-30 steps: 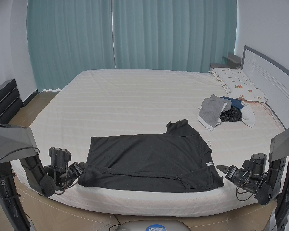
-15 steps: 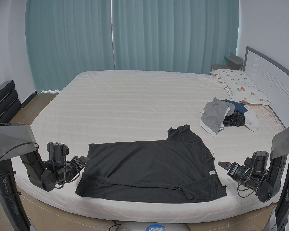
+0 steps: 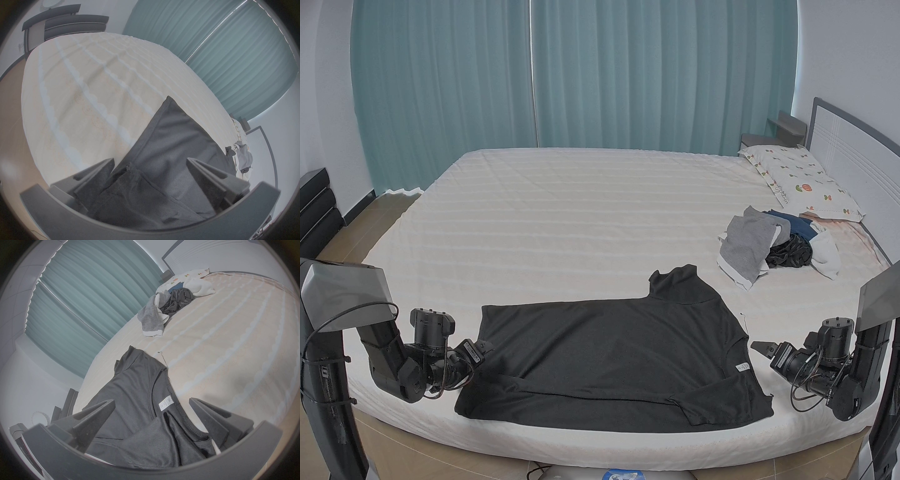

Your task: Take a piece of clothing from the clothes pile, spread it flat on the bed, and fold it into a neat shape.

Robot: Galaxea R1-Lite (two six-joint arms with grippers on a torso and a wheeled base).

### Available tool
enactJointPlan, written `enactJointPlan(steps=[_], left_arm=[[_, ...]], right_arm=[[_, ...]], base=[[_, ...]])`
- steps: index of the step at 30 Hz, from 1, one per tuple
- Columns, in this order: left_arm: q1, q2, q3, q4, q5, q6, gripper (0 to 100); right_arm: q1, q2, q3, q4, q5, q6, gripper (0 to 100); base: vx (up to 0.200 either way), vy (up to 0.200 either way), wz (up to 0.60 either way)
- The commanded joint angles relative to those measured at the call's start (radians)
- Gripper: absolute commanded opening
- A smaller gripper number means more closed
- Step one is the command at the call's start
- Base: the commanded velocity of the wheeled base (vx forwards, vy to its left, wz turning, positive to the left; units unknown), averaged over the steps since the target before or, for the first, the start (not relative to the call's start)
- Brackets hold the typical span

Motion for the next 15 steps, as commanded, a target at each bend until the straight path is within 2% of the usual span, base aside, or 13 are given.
enactJointPlan(steps=[1,7,15], left_arm=[[-0.023,0.037,-0.003,-0.002,0.003,0.002,0],[-0.020,0.044,-0.005,0.000,0.017,0.000,0],[0.045,0.055,0.021,-0.022,0.069,-0.014,0]], right_arm=[[0.000,0.024,-0.001,-0.009,0.000,-0.001,100],[0.000,0.038,-0.012,-0.010,0.000,-0.001,100],[0.000,0.048,-0.020,-0.010,0.000,-0.003,100]], base=[[0.000,0.000,0.00],[0.000,0.000,0.00],[0.000,0.000,0.00]])
